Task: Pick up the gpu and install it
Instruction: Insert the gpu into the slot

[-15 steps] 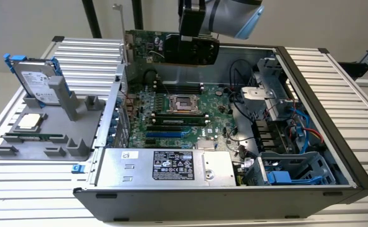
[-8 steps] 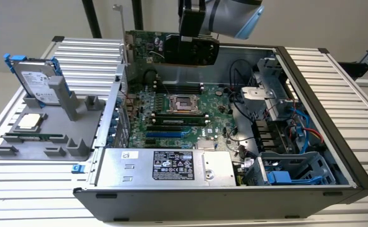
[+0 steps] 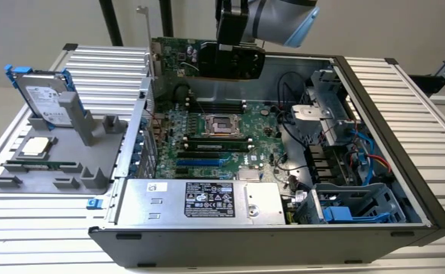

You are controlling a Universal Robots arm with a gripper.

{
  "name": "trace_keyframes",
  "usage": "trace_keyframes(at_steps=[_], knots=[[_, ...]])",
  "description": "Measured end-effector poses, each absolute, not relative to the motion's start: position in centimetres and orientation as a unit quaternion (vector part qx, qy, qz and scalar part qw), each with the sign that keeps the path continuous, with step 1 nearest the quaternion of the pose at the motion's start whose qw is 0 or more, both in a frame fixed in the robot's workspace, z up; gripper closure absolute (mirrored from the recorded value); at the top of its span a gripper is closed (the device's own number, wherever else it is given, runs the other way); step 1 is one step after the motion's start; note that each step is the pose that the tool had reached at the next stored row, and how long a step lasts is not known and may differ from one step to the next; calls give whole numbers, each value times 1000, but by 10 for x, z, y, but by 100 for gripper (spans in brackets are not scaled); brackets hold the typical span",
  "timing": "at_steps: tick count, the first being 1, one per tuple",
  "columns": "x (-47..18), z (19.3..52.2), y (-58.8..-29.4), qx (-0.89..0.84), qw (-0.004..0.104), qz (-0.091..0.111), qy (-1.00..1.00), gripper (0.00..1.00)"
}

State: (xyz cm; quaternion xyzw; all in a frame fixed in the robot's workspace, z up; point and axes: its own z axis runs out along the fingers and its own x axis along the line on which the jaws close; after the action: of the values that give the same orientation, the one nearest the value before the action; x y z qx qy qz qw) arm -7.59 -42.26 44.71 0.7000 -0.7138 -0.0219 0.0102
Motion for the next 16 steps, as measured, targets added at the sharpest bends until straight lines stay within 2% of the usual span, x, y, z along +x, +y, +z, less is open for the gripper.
trace_keyframes(at_steps=[16], knots=[[-76, 442, -423, 700, 13, -19, -714, 100]])
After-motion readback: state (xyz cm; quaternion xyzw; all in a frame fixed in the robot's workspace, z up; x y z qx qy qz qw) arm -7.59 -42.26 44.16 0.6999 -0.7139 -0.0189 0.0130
